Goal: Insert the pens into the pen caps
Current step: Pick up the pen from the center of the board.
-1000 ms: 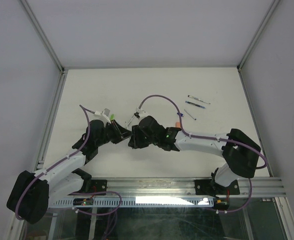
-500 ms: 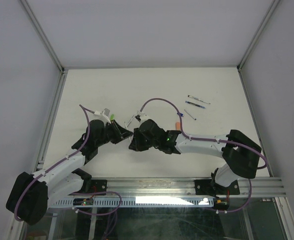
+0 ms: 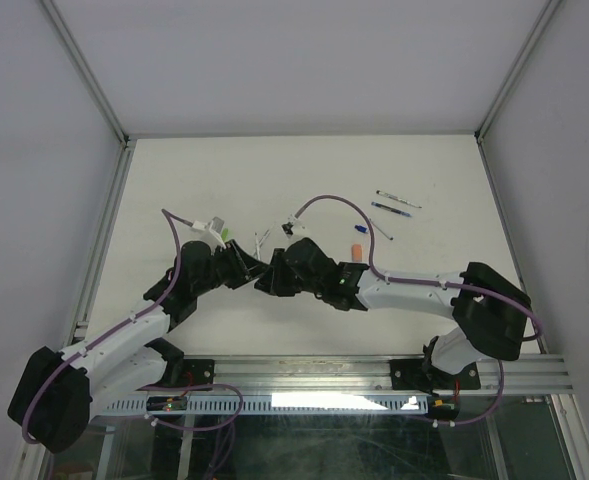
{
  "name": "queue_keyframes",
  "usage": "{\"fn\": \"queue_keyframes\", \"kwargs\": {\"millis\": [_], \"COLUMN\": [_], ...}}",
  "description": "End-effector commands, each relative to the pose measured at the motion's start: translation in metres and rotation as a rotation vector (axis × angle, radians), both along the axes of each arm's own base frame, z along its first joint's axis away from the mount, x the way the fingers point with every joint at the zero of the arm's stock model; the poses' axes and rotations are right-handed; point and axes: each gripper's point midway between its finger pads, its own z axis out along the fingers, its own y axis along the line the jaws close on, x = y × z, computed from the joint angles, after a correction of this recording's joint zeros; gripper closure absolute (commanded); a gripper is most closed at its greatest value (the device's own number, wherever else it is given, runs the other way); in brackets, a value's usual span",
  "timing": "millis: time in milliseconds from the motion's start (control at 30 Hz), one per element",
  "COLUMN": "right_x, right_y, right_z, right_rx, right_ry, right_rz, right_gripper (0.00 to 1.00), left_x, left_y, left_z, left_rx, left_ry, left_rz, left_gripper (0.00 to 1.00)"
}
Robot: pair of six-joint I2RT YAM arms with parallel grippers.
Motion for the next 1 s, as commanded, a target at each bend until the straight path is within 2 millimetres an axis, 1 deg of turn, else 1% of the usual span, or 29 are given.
{"fn": "queue_keyframes", "kwargs": {"millis": [0, 133, 200, 300, 333, 400, 500, 600, 633, 667, 733, 800, 833, 867, 967], "right_x": [0.010, 0.008, 0.007, 0.007, 0.007, 0.004, 0.007, 0.015, 0.018, 0.023, 0.031, 0.039, 0.042, 0.045, 0.054], "right_y": [0.011, 0.010, 0.006, -0.006, -0.013, -0.031, -0.063, -0.096, -0.107, -0.119, -0.140, -0.153, -0.156, -0.155, -0.152], "right_z": [0.043, 0.037, 0.033, 0.030, 0.028, 0.021, 0.013, 0.005, 0.001, -0.004, -0.016, -0.021, -0.022, -0.023, -0.025], "right_rx": [0.153, 0.138, 0.113, 0.051, 0.020, -0.051, -0.162, -0.302, -0.360, -0.415, -0.519, -0.590, -0.614, -0.626, -0.650], "right_ry": [-0.030, -0.019, -0.024, -0.048, -0.058, -0.061, -0.094, -0.125, -0.127, -0.115, -0.062, -0.032, -0.031, -0.037, -0.041], "right_rz": [-0.069, -0.059, -0.055, -0.053, -0.055, -0.066, -0.106, -0.137, -0.135, -0.139, -0.139, -0.155, -0.161, -0.159, -0.151], "right_gripper": [1.00, 1.00, 0.93, 0.75, 0.71, 0.65, 0.60, 0.58, 0.55, 0.48, 0.46, 0.46, 0.46, 0.46, 0.46], "left_x": [0.005, 0.007, 0.008, 0.012, 0.014, 0.018, 0.023, 0.026, 0.026, 0.027, 0.025, 0.021, 0.020, 0.018, 0.014], "left_y": [-0.007, -0.008, -0.008, -0.005, -0.004, 0.001, 0.008, 0.015, 0.017, 0.019, 0.023, 0.028, 0.032, 0.035, 0.048], "left_z": [0.029, 0.035, 0.037, 0.039, 0.040, 0.042, 0.051, 0.065, 0.070, 0.078, 0.087, 0.093, 0.094, 0.098, 0.098], "left_rx": [-0.050, -0.052, -0.037, 0.022, 0.049, 0.108, 0.187, 0.250, 0.270, 0.285, 0.318, 0.355, 0.378, 0.396, 0.451], "left_ry": [-0.076, -0.090, -0.099, -0.123, -0.130, -0.145, -0.178, -0.219, -0.234, -0.250, -0.274, -0.294, -0.302, -0.314, -0.324], "left_rz": [-0.006, -0.006, -0.010, -0.017, -0.018, -0.018, -0.017, -0.018, -0.022, -0.023, -0.031, -0.046, -0.050, -0.050, -0.033], "left_gripper": [0.79, 0.93, 0.98, 1.00, 1.00, 1.00, 1.00, 1.00, 1.00, 1.00, 1.00, 1.00, 1.00, 1.00, 1.00]}}
